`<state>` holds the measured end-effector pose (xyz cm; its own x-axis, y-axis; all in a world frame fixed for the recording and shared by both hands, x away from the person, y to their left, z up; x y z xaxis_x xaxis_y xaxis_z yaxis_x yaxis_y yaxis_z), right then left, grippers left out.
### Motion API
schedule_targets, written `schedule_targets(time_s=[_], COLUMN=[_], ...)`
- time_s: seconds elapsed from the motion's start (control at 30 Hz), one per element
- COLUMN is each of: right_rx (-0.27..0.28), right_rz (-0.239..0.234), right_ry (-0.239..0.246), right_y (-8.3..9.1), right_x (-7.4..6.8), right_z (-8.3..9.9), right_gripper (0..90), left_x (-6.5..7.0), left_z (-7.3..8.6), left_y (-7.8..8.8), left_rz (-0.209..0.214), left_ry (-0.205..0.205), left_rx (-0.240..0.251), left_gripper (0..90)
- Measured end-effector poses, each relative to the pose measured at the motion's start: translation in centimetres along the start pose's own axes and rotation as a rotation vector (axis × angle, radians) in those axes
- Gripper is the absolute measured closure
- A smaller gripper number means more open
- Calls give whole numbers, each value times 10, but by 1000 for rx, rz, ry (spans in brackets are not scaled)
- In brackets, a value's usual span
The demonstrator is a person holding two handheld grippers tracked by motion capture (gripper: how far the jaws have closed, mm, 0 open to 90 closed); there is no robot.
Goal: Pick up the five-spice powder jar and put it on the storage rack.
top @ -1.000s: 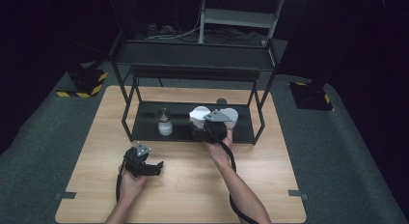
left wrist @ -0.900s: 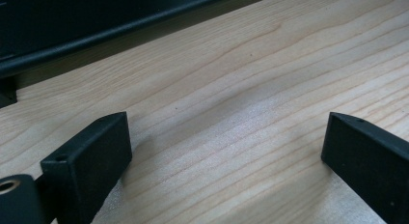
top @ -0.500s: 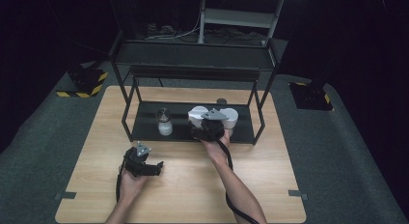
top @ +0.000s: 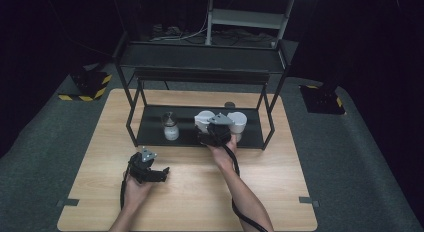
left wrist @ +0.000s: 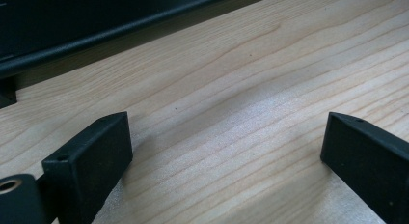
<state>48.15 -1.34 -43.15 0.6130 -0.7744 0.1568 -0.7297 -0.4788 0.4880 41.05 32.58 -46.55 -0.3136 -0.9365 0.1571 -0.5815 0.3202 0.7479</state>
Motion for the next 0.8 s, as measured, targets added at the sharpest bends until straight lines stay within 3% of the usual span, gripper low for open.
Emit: schedule_targets(time_s=[0.8], right_rx=[-18], right_rz=[15], right_ry=[-24], right_y=[-14], right_x=[-2], right_z=[2], right_gripper=[308], left_x=[0], left_z=[0], left_y=[0], left_rz=[1], left_ry=[-1], left_rx=[1], left_gripper=[42])
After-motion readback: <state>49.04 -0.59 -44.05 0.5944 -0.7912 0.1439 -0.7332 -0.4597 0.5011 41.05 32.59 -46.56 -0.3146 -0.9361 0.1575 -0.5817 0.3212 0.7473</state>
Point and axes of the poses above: each handheld gripper's, and its own axes: y roughly backward along the jaws, z roughly out of its underside, x roughly to its right, the point moved 6 cm from there along -y, roughly forward along the jaws, and after that the axes turned 15 degrees about y, right-handed, at the moved point
